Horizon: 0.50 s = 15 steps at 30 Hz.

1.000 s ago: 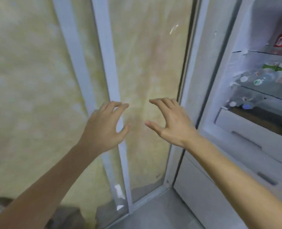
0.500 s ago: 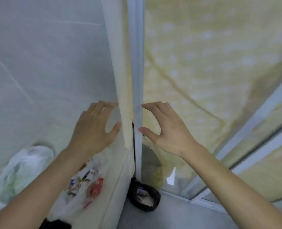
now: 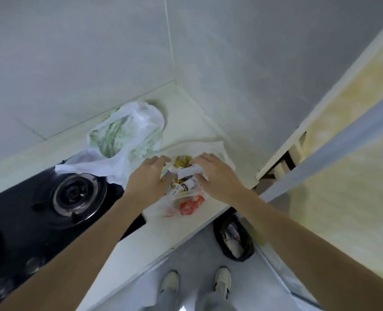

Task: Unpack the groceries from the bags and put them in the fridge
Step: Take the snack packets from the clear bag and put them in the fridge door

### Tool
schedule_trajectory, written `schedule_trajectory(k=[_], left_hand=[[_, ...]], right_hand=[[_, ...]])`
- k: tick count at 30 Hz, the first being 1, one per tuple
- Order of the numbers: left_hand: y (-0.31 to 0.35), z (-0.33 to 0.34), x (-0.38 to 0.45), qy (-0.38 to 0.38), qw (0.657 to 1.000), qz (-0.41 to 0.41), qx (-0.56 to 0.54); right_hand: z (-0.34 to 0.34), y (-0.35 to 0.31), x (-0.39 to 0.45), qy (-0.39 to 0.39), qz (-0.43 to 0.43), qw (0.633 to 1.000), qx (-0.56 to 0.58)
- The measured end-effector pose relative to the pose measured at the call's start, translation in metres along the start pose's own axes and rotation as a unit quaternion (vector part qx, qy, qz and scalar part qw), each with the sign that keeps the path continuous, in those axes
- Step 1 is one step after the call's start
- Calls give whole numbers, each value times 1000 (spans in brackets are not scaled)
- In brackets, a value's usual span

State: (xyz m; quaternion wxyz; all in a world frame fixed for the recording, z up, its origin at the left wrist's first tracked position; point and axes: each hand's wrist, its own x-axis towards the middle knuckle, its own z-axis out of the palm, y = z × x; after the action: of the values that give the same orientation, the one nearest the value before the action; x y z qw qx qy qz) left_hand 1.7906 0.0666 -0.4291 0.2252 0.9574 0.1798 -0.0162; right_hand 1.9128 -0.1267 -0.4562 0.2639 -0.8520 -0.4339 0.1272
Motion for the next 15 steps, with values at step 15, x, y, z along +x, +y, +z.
schedule_trajectory(k=[15], left_hand=[[-31, 118, 28, -67, 992, -20, 105]], right_hand=[[91, 54, 58, -152, -40, 969, -192]])
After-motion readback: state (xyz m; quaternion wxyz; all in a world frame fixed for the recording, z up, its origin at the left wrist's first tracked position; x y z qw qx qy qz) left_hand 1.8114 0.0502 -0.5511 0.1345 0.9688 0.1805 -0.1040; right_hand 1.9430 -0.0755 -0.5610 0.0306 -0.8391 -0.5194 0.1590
